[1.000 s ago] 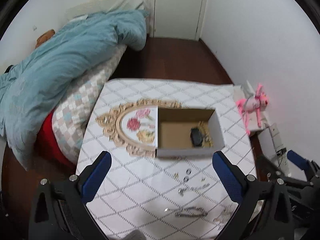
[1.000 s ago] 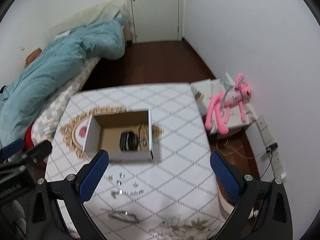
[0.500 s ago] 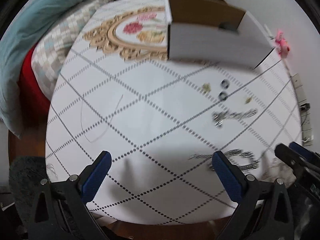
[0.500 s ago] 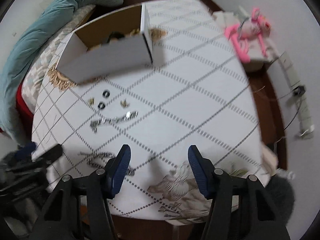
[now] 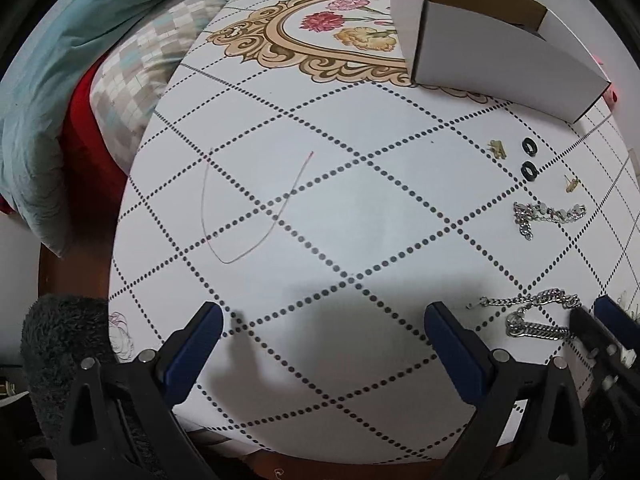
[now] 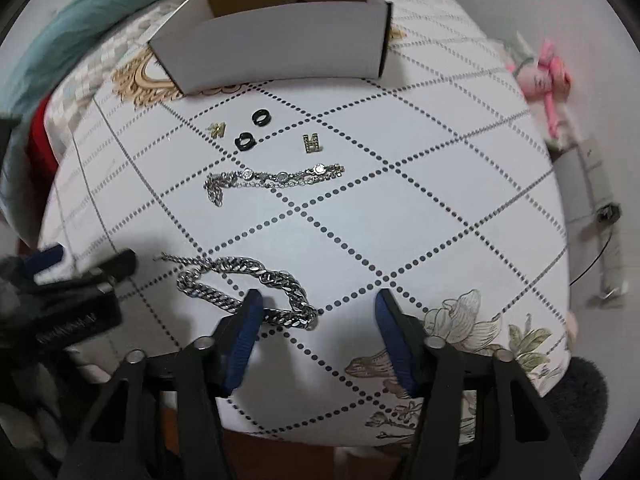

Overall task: Organize jewelry
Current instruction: 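Grasp a thin silver chain with the left tool while the right tool grasps the thick silver chain, then lower both silver chains into the white box and open both tools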

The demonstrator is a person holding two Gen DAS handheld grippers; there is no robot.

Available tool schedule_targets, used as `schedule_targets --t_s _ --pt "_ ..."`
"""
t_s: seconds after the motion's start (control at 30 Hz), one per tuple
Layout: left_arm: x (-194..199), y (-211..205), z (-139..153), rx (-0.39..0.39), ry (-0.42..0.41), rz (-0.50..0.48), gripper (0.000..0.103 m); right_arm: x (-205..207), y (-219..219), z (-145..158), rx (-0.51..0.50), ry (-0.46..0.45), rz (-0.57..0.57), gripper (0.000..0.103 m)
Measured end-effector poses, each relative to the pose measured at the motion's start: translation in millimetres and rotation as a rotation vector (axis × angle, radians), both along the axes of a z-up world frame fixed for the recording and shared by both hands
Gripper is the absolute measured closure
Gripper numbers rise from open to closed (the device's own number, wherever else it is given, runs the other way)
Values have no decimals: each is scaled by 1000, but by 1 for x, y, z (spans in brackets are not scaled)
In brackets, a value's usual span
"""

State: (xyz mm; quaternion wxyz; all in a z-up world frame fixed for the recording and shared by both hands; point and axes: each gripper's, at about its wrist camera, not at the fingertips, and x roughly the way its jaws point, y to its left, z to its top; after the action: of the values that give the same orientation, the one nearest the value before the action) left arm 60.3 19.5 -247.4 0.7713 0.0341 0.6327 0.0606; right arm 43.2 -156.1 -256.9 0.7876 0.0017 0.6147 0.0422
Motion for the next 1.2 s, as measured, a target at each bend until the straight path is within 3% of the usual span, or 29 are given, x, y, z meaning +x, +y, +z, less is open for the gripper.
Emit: schedule_targets --t_s 0.07,0.43,0.57,0.77,0.83,0.87,0.93,1.2 --pt "2 0 3 -2 -3 -4 0 0 -2 1 -22 -10 0 94" --pt "26 -63 17 -165 -38 -161 1 33 -102 8 18 -20 -240 95" --pt "32 -87 15 -169 -41 -220 1 34 -116 8 43 -17 -267 95" --pt "37 -106 16 -136 -74 -277 47 32 -106 6 46 -22 -281 94" --pt "36 -111 20 -136 -96 -300 84 32 -106 4 49 -22 -281 94" --pt "37 -112 21 -137 -97 -305 92 32 -106 4 49 -21 -280 94" --pt "39 -114 22 -147 -98 -315 98 34 -109 3 49 -21 -280 94" --pt "46 -83 42 -231 -130 -295 99 32 -113 9 126 -39 -278 95"
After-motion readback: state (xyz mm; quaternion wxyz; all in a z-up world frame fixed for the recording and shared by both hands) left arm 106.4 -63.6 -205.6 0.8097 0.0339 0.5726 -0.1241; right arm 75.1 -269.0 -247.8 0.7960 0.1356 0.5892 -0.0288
